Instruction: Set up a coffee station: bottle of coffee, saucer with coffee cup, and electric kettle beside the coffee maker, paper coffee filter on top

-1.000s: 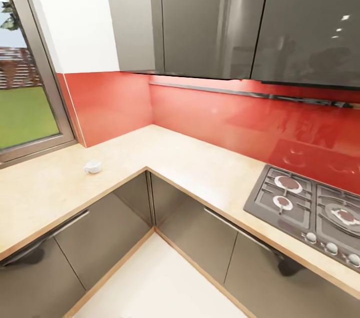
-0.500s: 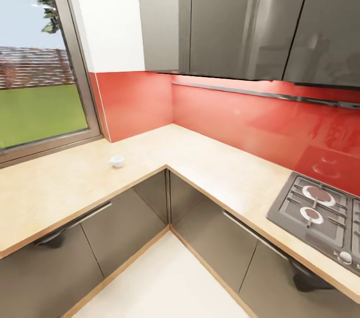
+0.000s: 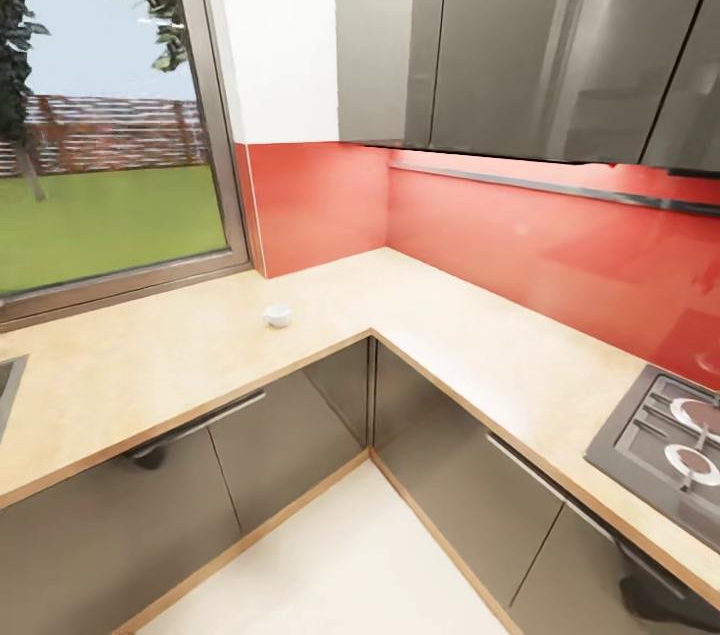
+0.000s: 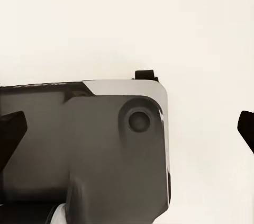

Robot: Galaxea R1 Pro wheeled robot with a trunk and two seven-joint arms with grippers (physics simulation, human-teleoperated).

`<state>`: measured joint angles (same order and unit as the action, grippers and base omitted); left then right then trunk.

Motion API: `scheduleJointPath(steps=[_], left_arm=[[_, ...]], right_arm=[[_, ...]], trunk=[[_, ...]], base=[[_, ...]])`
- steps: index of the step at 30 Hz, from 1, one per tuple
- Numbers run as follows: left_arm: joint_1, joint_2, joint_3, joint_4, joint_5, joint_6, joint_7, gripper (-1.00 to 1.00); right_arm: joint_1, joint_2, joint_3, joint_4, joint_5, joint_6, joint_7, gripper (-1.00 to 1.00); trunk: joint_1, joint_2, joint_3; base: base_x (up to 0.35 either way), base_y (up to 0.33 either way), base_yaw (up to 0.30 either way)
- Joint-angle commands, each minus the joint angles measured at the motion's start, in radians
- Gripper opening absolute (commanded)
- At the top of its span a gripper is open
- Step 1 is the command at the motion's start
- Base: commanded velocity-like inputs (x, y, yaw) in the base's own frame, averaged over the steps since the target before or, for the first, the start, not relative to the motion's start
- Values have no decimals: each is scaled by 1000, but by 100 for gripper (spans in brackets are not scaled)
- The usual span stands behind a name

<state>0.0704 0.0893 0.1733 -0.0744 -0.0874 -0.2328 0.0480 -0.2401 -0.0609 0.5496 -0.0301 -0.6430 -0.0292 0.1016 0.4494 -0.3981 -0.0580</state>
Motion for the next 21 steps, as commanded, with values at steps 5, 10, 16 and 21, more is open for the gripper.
scheduleJointPath(steps=[5,10,16,21], left_arm=[[0,0,7,-1,-9,-2,3,100],[0,0,7,-1,-9,-2,3,100],[0,0,8,-1,-9,-2,3,100],[0,0,8,-1,-9,-2,3,100]], right_arm=[[-1,0,8,1,-11,-3,4,100],[-1,0,7,1,-11,-3,4,100],[-1,0,7,1,-11,-3,4,100],[-1,0,8,1,-11,-3,4,100]], trunk=[[1,-2,-2],[1,-2,-2],[1,-2,-2],[1,-2,-2]], base=[[0,0,277],[0,0,277],[0,0,277],[0,0,277]])
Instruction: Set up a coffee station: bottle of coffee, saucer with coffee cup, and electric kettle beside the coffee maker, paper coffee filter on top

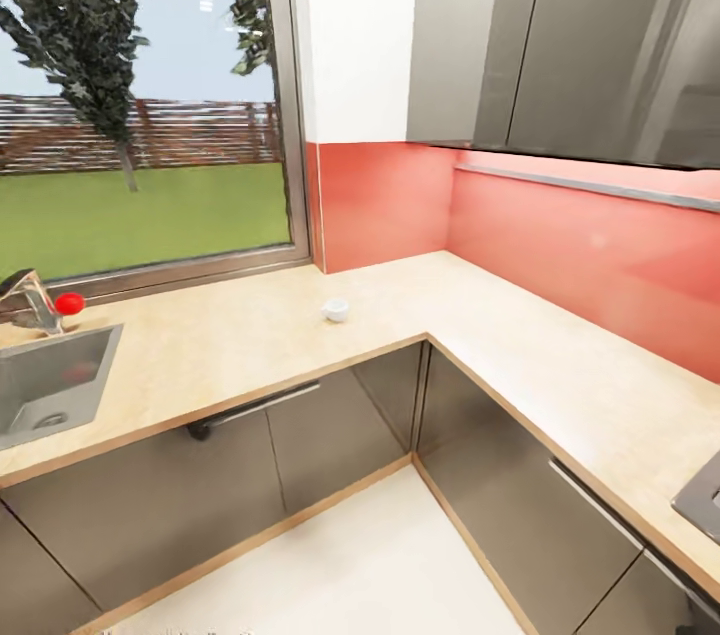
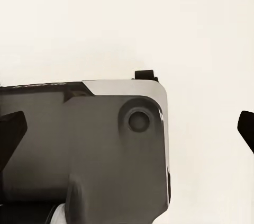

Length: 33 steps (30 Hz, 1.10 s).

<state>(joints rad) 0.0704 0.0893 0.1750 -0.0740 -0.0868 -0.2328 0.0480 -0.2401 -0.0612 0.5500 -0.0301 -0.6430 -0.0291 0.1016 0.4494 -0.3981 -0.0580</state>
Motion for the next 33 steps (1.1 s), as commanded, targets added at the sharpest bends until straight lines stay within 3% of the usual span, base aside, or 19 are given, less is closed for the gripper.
scheduleJointPath(steps=[1,33], left_arm=[[0,0,6,-1,-9,-2,3,100],[0,3,-1,0,-15,0,0,100]], right_arm=[[-1,0,8,1,-11,-3,4,100],[-1,0,8,1,-11,-3,4,100]], trunk=[[1,-2,-2],[1,-2,17]], base=[[0,0,277],[0,0,277]])
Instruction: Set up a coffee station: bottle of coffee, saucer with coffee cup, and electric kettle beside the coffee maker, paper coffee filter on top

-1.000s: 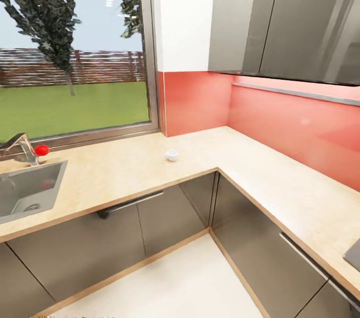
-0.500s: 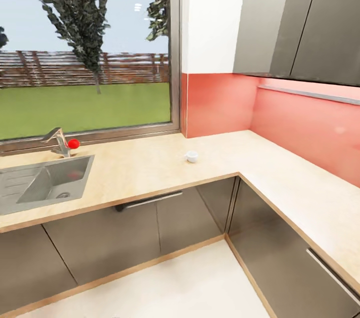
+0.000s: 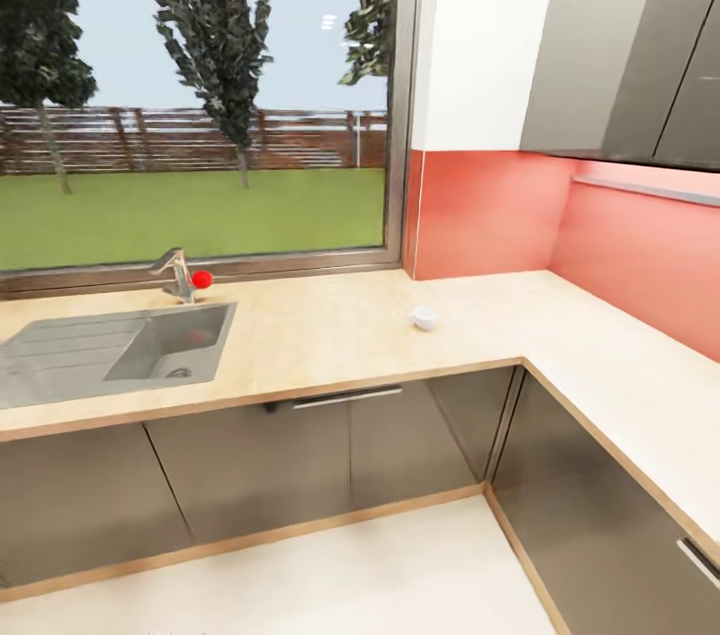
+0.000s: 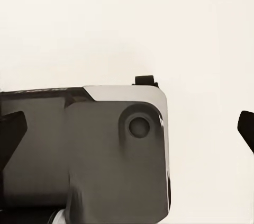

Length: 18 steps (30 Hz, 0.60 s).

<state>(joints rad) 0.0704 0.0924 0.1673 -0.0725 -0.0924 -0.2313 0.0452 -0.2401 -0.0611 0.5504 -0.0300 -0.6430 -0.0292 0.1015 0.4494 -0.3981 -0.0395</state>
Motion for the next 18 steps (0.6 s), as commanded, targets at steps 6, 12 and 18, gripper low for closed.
scheduleJointPath(steps=[6,12,18], left_arm=[[0,-1,7,-1,-10,-2,2,100],[0,-2,9,-1,-10,-2,2,100],[0,-2,9,-1,-10,-2,5,100]], right_arm=[[-1,0,7,1,-11,-3,4,100],[-1,0,6,1,-13,-3,4,100],[-1,0,8,1,-8,-3,3,100]], trunk=[[1,-2,2],[1,-2,3],[1,-2,2]], base=[[0,-90,277],[0,-256,257],[0,-273,50]])
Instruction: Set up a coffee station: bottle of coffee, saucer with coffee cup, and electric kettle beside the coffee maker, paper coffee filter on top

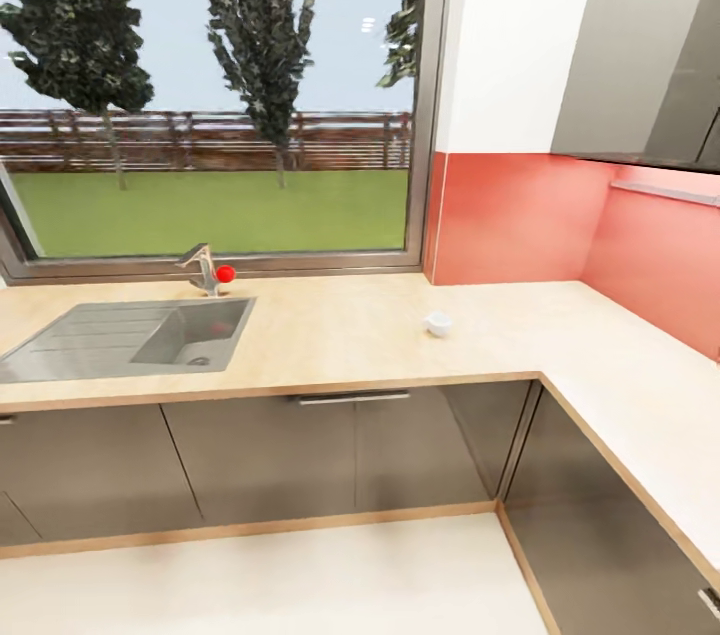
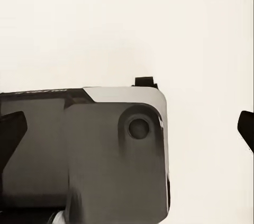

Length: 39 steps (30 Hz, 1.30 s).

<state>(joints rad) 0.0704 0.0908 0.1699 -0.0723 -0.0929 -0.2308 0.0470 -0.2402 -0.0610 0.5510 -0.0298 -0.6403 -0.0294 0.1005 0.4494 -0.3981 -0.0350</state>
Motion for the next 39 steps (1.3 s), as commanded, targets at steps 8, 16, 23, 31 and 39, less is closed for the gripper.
scheduleJointPath(steps=[8,16,23,31,39], left_arm=[[4,-3,7,9,-8,1,6,100],[4,-3,9,9,-8,1,7,100],[5,-3,10,11,-7,1,7,100],[4,-3,10,10,-7,1,7,100],[4,-2,12,10,-7,1,7,100]], right_arm=[[-29,29,11,-26,-21,-31,21,100],[-75,63,25,-61,-26,-75,58,100],[-115,66,20,-101,-29,-115,57,100],[-161,66,18,-146,-29,-159,55,100],[-168,65,18,-373,-26,-297,54,100]], trunk=[[1,-2,-2],[1,-2,-2],[1,-2,-2],[1,-2,-2],[1,-2,-2]], base=[[0,-103,2],[0,0,0],[0,0,0],[0,0,0],[0,0,0]])
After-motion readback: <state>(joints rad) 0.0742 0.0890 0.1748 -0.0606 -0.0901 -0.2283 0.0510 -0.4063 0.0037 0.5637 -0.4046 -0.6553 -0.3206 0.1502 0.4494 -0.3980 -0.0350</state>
